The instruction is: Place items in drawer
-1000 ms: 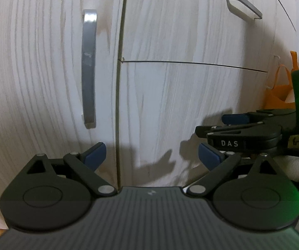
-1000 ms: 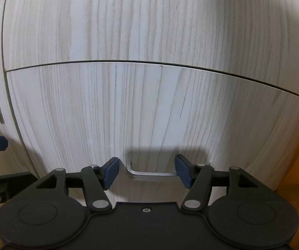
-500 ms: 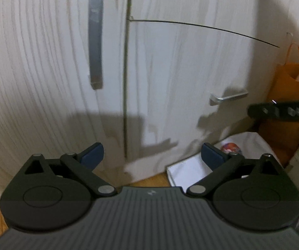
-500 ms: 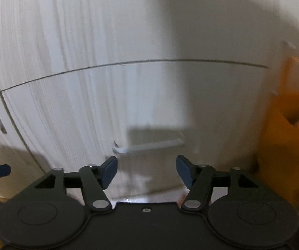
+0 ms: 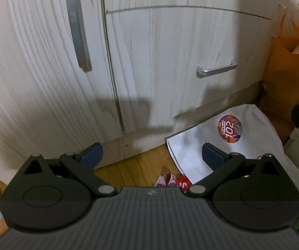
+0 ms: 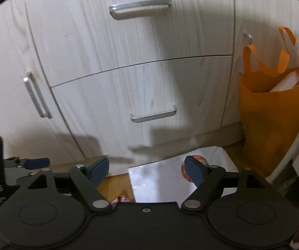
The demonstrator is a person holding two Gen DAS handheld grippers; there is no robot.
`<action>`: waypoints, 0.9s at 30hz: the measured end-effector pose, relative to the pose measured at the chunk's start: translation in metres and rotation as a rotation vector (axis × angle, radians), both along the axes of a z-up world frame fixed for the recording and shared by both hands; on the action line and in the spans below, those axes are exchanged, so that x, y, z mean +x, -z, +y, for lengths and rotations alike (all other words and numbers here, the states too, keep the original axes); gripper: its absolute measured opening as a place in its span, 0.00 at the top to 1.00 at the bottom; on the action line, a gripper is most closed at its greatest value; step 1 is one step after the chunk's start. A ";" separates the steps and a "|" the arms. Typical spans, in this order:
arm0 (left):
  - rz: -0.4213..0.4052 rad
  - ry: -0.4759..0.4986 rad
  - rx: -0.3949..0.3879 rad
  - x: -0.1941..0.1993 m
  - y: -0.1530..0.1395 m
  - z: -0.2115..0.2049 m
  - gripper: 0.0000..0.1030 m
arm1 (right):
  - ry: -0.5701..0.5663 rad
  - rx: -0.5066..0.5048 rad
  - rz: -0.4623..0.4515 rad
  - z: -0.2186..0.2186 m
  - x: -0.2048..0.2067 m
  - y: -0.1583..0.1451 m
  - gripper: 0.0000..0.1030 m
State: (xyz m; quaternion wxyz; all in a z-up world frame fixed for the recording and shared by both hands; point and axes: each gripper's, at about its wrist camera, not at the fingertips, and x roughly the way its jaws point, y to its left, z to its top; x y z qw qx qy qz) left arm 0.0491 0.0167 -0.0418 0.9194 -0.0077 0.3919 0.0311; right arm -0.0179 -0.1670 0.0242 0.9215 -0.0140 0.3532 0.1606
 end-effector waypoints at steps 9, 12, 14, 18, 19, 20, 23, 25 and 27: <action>-0.082 0.015 0.081 -0.033 -0.036 -0.008 0.00 | 0.060 -0.009 -0.049 0.010 0.016 0.008 0.16; -0.075 0.019 0.080 -0.041 -0.040 -0.013 0.00 | 0.044 -0.013 -0.042 0.008 0.013 0.001 0.16; -0.058 0.018 0.049 -0.044 -0.043 -0.014 0.00 | 0.035 -0.028 -0.054 0.005 0.014 -0.005 0.16; -0.054 -0.054 0.041 -0.049 -0.054 -0.018 0.00 | 0.014 -0.044 -0.075 0.006 0.009 -0.010 0.16; -0.066 -0.063 0.051 -0.051 -0.058 -0.019 0.00 | 0.009 -0.047 -0.080 0.006 0.008 -0.011 0.16; -0.081 -0.072 0.062 -0.054 -0.062 -0.020 0.00 | 0.009 -0.049 -0.085 0.007 0.010 -0.012 0.16; -0.110 -0.088 0.066 -0.061 -0.073 -0.019 0.00 | 0.008 -0.048 -0.094 0.007 0.015 -0.012 0.16; -0.114 -0.083 0.047 -0.064 -0.077 -0.016 0.00 | 0.011 -0.048 -0.100 0.007 0.021 -0.013 0.16; -0.109 -0.087 0.024 -0.066 -0.079 -0.014 0.00 | 0.009 -0.050 -0.108 0.007 0.022 -0.017 0.16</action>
